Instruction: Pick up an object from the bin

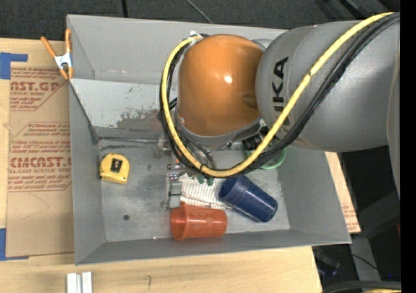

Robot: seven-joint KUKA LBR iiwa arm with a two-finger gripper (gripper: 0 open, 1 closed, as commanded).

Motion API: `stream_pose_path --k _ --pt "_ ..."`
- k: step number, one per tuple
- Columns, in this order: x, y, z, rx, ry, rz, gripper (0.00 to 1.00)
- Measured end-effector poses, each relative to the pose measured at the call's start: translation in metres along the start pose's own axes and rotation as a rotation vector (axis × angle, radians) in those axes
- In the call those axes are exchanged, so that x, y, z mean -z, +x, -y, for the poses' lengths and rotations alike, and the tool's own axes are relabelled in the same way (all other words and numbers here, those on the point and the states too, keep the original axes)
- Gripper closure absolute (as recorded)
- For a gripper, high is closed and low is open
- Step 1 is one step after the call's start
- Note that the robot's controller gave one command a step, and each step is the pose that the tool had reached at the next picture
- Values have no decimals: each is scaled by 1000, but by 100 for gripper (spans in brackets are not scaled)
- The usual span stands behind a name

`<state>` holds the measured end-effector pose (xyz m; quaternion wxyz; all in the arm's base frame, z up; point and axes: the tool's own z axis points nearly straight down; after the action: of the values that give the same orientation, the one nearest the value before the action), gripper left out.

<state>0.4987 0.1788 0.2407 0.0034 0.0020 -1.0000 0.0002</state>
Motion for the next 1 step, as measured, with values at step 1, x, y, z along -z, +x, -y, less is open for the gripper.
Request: stream_pose_path --k 1 --pt "5 -2 1 -3 -2 8 0"
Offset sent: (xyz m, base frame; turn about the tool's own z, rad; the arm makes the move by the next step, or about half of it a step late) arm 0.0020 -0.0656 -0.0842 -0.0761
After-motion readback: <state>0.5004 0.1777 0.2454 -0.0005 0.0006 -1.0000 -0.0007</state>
